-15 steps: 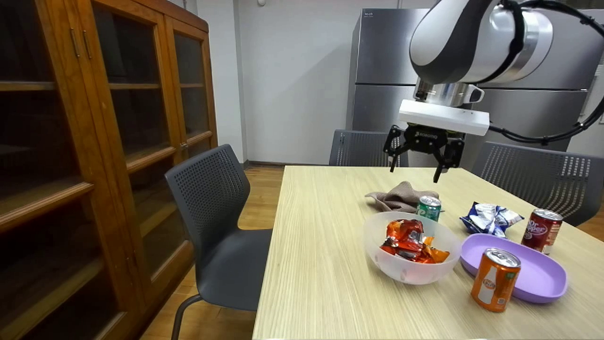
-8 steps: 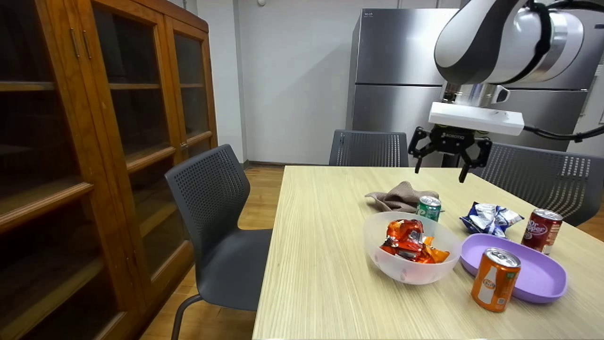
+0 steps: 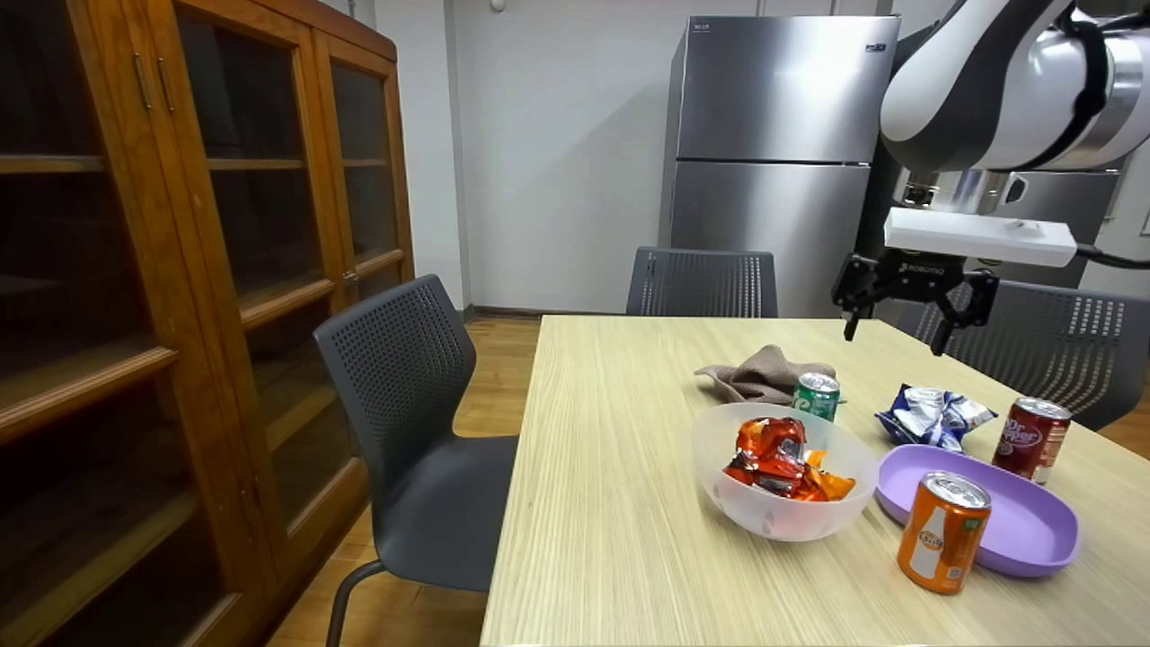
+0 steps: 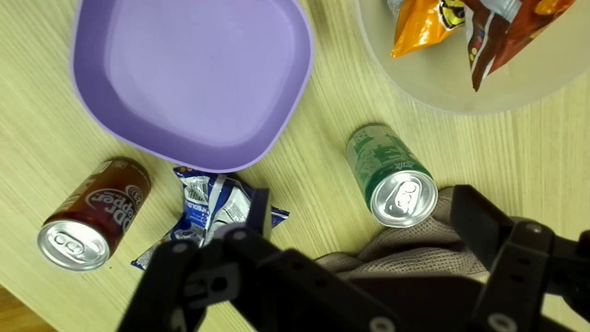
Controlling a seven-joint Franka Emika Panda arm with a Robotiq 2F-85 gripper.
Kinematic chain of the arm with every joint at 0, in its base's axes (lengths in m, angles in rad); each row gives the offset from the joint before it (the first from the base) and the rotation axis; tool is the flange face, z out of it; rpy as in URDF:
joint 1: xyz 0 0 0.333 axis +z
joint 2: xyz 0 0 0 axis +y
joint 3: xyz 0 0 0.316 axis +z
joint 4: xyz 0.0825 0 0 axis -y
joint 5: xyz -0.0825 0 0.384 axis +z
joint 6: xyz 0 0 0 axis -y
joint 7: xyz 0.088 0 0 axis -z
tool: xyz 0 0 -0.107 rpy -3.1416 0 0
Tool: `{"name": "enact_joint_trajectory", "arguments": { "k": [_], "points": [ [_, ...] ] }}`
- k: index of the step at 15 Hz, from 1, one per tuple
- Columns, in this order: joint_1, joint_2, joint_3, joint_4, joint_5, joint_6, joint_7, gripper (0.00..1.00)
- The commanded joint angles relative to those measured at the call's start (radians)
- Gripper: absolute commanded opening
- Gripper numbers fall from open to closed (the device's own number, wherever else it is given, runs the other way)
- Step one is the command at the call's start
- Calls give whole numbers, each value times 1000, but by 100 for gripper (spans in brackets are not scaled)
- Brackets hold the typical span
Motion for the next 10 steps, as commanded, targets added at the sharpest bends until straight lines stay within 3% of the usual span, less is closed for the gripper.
{"name": "enact_joint_trajectory", "arguments": {
  "k": [1, 10],
  "points": [
    [-20, 41, 10, 42, 26, -34, -72, 100],
    [16, 224, 18, 174, 20, 19, -38, 100]
  ]
}}
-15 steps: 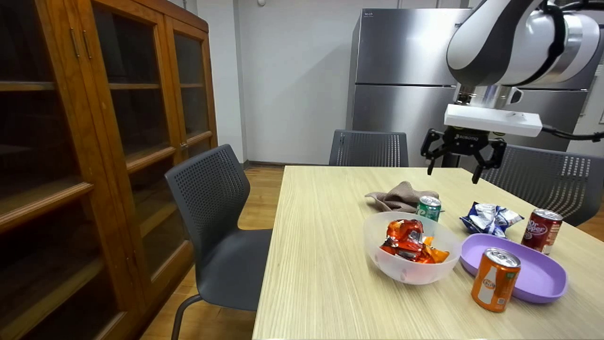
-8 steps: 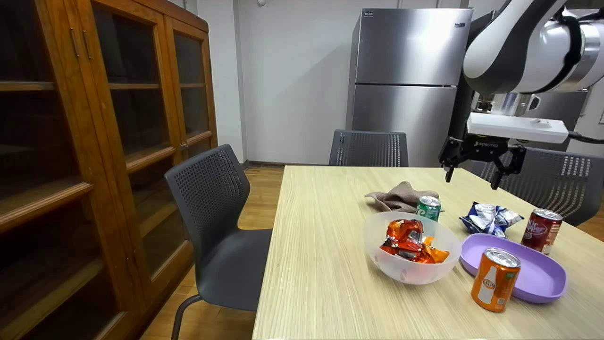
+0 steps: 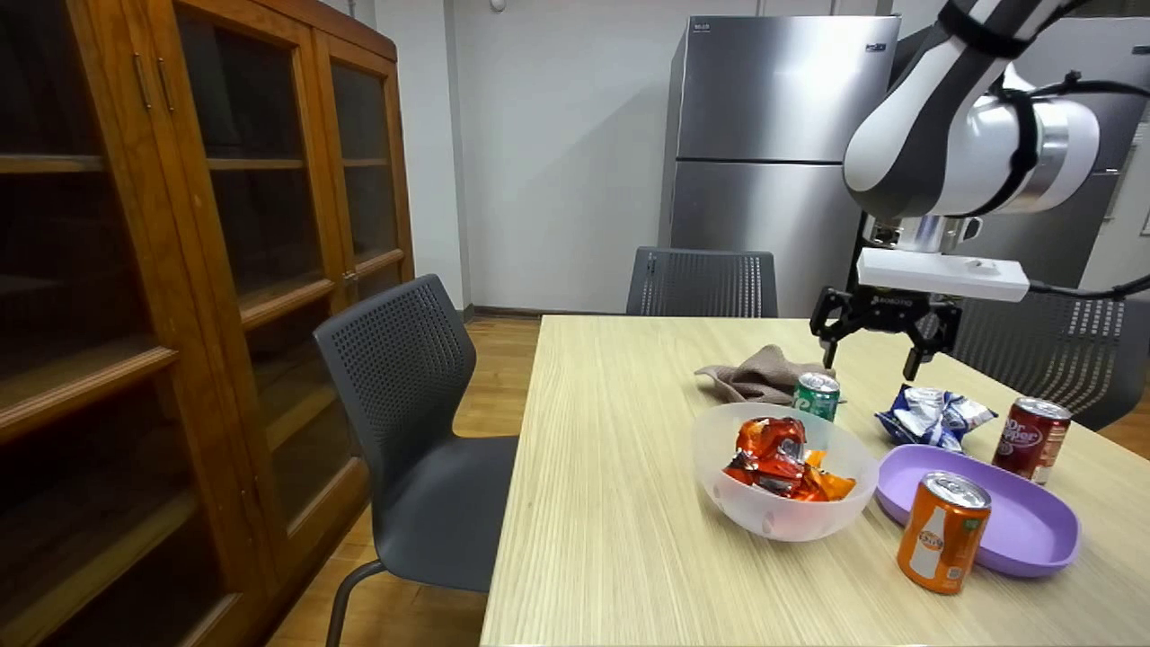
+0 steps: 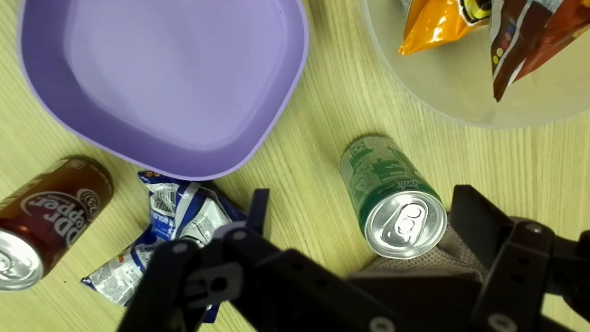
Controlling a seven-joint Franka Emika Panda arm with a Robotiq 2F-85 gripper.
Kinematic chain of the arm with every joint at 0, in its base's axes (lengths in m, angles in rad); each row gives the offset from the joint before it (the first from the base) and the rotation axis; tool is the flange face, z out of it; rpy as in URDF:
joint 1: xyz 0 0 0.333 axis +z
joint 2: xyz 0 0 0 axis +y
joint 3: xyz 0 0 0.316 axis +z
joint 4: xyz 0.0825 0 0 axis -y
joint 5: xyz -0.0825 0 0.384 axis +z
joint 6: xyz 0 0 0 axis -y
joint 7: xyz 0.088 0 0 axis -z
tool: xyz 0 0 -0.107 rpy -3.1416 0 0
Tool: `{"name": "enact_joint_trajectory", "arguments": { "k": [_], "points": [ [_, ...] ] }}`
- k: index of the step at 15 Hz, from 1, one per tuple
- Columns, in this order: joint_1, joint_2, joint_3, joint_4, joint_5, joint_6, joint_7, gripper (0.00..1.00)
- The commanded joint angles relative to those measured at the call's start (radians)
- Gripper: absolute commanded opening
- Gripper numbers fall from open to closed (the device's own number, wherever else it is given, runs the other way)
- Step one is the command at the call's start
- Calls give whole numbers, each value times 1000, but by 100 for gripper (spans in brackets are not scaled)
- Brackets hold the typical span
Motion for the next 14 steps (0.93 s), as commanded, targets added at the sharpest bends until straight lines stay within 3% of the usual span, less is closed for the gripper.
{"name": "enact_joint_trajectory", "arguments": {
  "k": [1, 14],
  "points": [
    [20, 87, 2, 90, 13, 5, 6, 100],
    [71, 251, -13, 252, 2, -25, 8, 100]
  ]
}}
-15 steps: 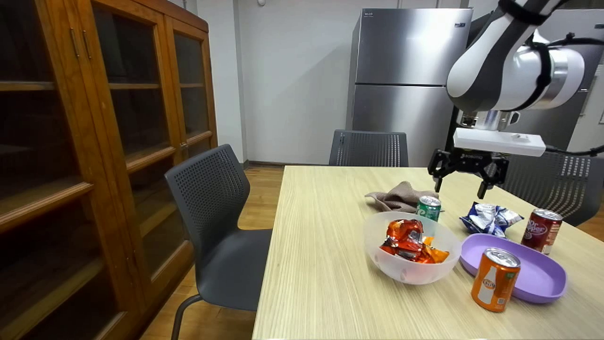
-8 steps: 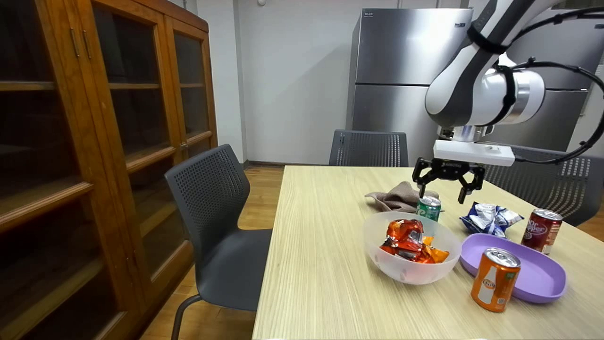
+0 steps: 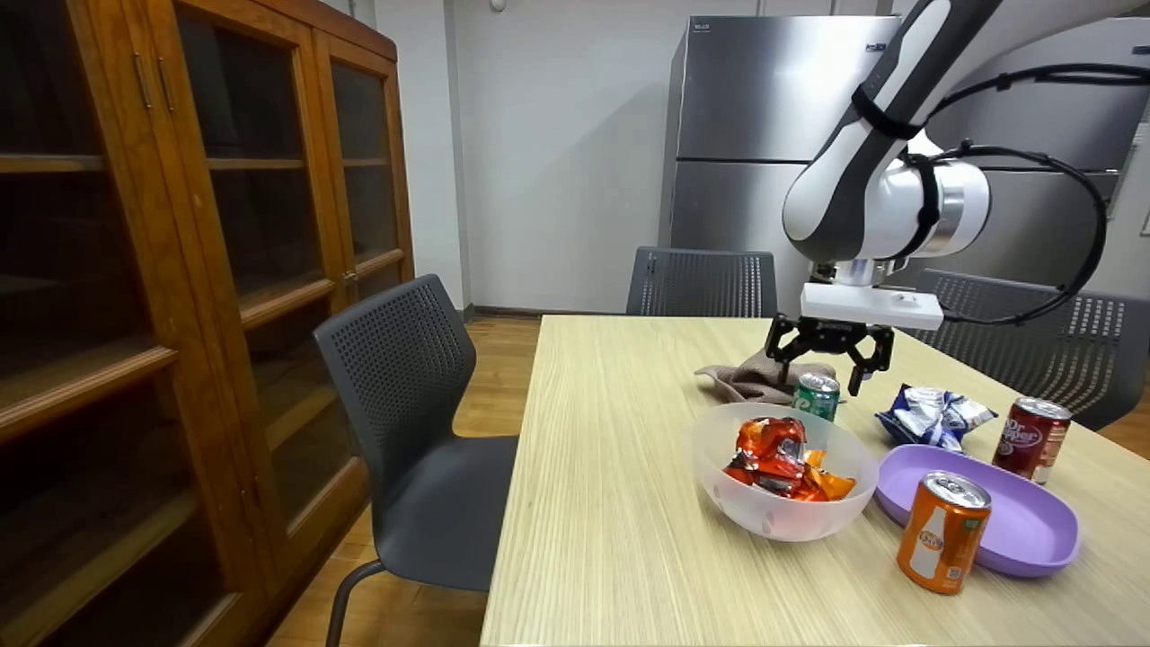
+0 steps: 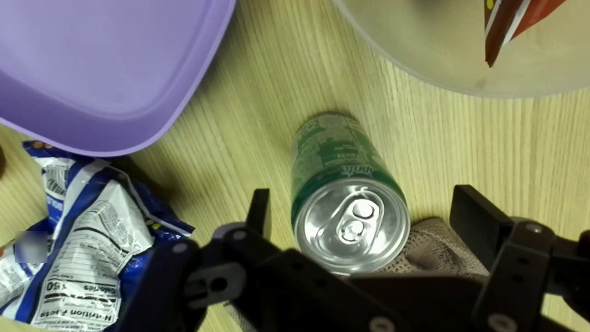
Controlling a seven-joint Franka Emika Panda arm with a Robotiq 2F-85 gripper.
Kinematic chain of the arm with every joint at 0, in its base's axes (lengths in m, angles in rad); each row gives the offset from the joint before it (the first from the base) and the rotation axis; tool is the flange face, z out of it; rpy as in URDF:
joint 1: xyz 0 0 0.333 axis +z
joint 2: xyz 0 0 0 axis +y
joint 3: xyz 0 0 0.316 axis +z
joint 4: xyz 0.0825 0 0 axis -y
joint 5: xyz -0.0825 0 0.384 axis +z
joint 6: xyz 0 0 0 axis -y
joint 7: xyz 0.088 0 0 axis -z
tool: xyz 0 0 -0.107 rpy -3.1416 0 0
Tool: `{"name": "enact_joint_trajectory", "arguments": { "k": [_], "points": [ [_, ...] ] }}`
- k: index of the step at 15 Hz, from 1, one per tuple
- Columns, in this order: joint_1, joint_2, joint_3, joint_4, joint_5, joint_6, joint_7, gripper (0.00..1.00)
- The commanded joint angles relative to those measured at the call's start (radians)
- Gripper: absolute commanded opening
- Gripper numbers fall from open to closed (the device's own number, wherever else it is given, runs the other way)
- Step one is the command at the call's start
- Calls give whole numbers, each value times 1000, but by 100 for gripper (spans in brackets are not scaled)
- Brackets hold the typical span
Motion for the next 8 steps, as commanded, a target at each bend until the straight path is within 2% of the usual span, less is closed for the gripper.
{"name": "enact_joint_trajectory", "arguments": {
  "k": [1, 2, 3, 7, 8],
  "points": [
    [20, 33, -16, 45, 0, -24, 11, 100],
    [17, 37, -12, 47, 3, -25, 5, 75],
    [18, 36, -13, 45, 3, -22, 5, 74],
    [18, 14, -13, 23, 4, -9, 4, 42],
    [18, 5, -12, 15, 5, -3, 4, 38]
  ]
}}
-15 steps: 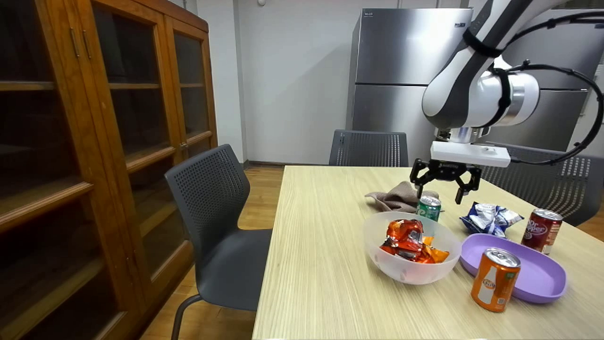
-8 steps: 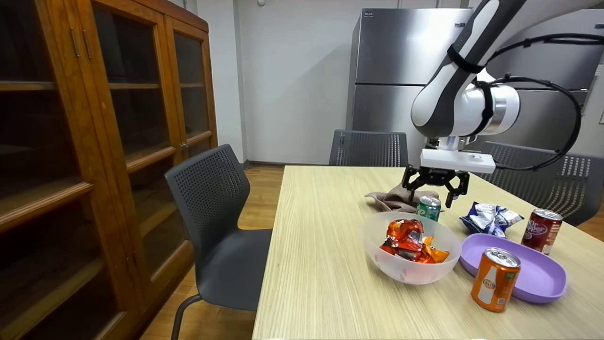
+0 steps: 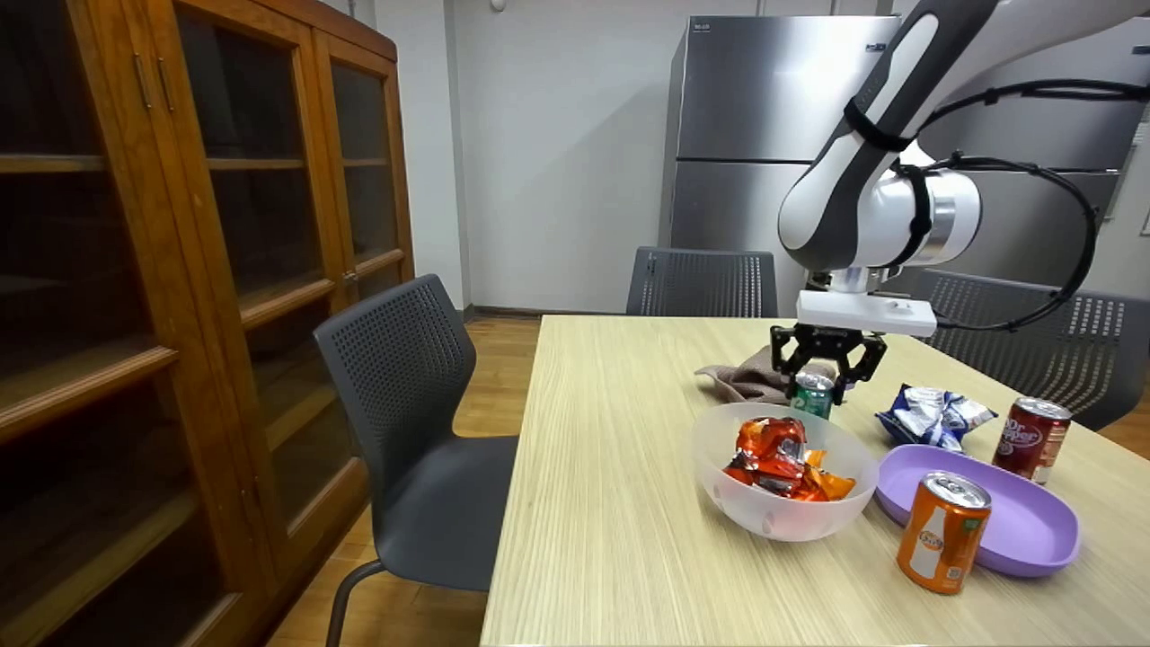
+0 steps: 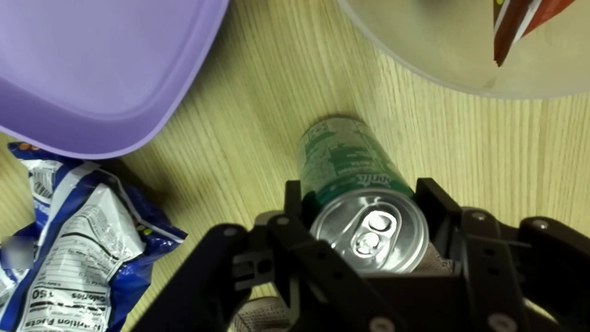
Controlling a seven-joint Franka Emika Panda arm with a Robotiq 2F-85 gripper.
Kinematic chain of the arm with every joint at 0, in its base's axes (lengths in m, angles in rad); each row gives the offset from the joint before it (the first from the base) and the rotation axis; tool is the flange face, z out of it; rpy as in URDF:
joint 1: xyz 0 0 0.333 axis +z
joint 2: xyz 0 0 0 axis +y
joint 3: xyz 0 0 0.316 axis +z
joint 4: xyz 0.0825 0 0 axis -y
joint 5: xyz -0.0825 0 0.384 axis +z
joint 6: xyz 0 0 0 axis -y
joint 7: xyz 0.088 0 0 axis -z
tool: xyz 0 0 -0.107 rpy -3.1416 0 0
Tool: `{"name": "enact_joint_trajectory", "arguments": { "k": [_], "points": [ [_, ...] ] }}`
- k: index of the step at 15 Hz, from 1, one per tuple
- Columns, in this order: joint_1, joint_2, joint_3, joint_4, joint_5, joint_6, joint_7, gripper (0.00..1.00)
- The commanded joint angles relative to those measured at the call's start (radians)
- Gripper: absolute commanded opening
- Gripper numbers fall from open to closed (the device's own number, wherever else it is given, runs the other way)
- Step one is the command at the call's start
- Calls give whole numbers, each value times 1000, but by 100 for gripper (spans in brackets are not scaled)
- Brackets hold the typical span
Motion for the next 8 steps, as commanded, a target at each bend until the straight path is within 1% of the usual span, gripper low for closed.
{"name": "enact_joint_trajectory", "arguments": {
  "k": [1, 8],
  "points": [
    [15, -35, -9, -17, 6, 2, 2, 38],
    [11, -146, -5, -116, 7, 67, -12, 38]
  ]
}}
